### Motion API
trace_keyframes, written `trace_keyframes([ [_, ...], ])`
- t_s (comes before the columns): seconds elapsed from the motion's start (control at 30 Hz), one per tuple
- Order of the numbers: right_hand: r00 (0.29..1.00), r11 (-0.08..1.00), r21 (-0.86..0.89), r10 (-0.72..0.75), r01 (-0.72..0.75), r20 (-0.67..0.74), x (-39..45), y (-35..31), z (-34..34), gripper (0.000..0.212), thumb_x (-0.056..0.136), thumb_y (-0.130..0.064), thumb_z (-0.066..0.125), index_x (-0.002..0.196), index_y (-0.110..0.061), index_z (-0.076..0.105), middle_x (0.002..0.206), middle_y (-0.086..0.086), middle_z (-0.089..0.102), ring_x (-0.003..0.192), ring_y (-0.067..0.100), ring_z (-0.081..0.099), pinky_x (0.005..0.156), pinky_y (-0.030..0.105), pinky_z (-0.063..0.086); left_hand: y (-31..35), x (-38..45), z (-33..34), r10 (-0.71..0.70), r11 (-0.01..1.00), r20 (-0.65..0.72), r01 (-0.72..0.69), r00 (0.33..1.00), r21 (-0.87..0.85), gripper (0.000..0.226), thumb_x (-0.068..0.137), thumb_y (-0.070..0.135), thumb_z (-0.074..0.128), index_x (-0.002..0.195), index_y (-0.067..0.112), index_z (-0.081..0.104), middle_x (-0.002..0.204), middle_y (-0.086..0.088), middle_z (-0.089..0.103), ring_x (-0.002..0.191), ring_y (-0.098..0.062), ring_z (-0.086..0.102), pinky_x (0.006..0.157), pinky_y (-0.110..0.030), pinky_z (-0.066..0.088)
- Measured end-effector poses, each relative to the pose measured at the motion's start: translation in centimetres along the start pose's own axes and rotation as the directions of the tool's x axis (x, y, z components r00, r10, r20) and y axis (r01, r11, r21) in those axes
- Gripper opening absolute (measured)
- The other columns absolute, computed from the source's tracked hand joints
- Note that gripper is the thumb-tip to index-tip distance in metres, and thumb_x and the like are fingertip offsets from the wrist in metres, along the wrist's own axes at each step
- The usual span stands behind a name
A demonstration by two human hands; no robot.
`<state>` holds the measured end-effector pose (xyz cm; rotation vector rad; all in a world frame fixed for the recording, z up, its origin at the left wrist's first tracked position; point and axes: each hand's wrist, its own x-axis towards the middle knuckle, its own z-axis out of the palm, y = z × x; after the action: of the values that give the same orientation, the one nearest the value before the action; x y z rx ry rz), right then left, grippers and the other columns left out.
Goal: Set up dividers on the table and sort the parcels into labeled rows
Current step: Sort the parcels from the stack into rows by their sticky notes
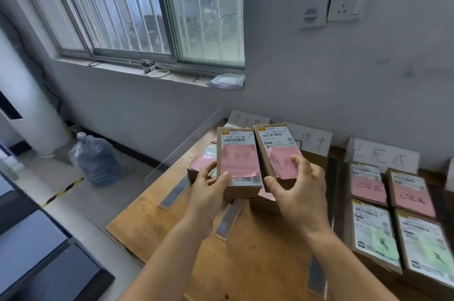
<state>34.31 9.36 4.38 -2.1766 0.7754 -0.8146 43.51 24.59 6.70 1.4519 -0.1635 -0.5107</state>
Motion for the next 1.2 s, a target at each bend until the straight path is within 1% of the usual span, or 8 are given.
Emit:
trace_keyframes([
  [0.17,0.997,0.999,-0.033,0.016,-0.013,0.077,0.8,-2.0,3.1,0.072,0.075,-0.057,0.067,0.134,-0.033,0.033,0.13,0.003,0.032,0.12,0.022,0.034,0.086,0.032,0.04,0.4,2.3,-3.9,0.035,0.997,-0.064,-0.031,0.997,0.065,0.032,0.094,0.026,0.059,0.122,0.037,0.049,0.106,-0.001,0.067,0.094,-0.015,0.068,0.065,-0.023,0.056],
  [0.3,0.992,0.994,-0.11,0.031,-0.018,0.121,0.4,-4.5,5.5,0.074,0.076,-0.059,0.063,0.136,-0.029,0.032,0.126,0.005,0.032,0.119,0.025,0.032,0.088,0.033,0.037,0.3,3.3,-7.7,-0.001,0.996,-0.101,0.01,0.995,0.084,0.017,0.096,0.026,0.055,0.108,0.038,0.051,0.1,-0.002,0.068,0.079,-0.008,0.07,0.055,-0.019,0.053],
  [0.5,0.989,0.962,-0.267,0.092,-0.058,0.116,-2.4,-8.7,10.3,0.072,0.078,-0.063,0.059,0.135,-0.029,0.031,0.122,0.007,0.031,0.113,0.025,0.032,0.079,0.027,0.033,-0.1,4.8,-13.2,-0.077,0.99,-0.064,0.084,0.995,0.116,0.019,0.095,0.024,0.055,0.11,0.032,0.046,0.101,-0.004,0.066,0.091,-0.016,0.064,0.08,-0.038,0.054],
  [0.73,0.978,0.885,-0.434,0.205,-0.167,0.042,-7.8,-11.4,15.6,0.073,0.073,-0.069,0.053,0.131,-0.031,0.03,0.114,0.006,0.031,0.091,0.017,0.024,0.075,0.028,0.035,-2.0,5.8,-18.8,-0.161,0.958,0.02,0.152,0.987,0.242,0.017,0.096,0.031,0.053,0.111,0.03,0.045,0.104,-0.002,0.065,0.095,-0.016,0.062,0.083,-0.039,0.053],
  [0.9,0.941,0.8,-0.537,0.336,-0.268,0.031,-11.2,-11.6,18.3,0.072,0.069,-0.076,0.043,0.127,-0.036,0.027,0.115,0.007,0.031,0.102,0.027,0.036,0.079,0.033,0.042,-4.8,6.4,-21.2,-0.213,0.905,0.047,0.179,0.976,0.387,0.026,0.096,0.036,0.051,0.119,0.025,0.043,0.112,-0.003,0.06,0.103,-0.019,0.057,0.091,-0.043,0.052],
  [1.0,0.92,0.758,-0.576,0.391,-0.307,0.023,-11.9,-11.1,19.6,0.072,0.07,-0.076,0.042,0.127,-0.035,0.027,0.117,0.008,0.03,0.103,0.028,0.036,0.073,0.031,0.038,-6.1,7.1,-21.2,-0.246,0.868,0.064,0.19,0.967,0.459,0.028,0.098,0.038,0.047,0.121,0.024,0.042,0.115,-0.003,0.059,0.103,-0.019,0.056,0.085,-0.037,0.053],
  [1.13,0.88,0.722,-0.583,0.474,-0.373,0.024,-12.4,-10.0,21.1,0.075,0.073,-0.075,0.041,0.133,-0.034,0.025,0.12,0.009,0.029,0.108,0.03,0.036,0.079,0.033,0.044,-7.2,8.2,-20.8,-0.191,0.822,0.119,0.093,0.974,0.562,0.024,0.1,0.034,0.043,0.121,0.023,0.044,0.112,0.002,0.058,0.095,-0.011,0.054,0.066,-0.022,0.049],
  [1.2,0.868,0.726,-0.572,0.494,-0.382,0.046,-12.6,-9.8,21.7,0.076,0.075,-0.075,0.045,0.135,-0.034,0.021,0.122,0.008,0.028,0.11,0.029,0.037,0.08,0.032,0.045,-7.4,8.8,-20.9,-0.16,0.766,0.146,0.03,0.976,0.642,0.022,0.101,0.031,0.042,0.12,0.021,0.046,0.117,-0.002,0.059,0.099,-0.013,0.057,0.07,-0.024,0.052],
])
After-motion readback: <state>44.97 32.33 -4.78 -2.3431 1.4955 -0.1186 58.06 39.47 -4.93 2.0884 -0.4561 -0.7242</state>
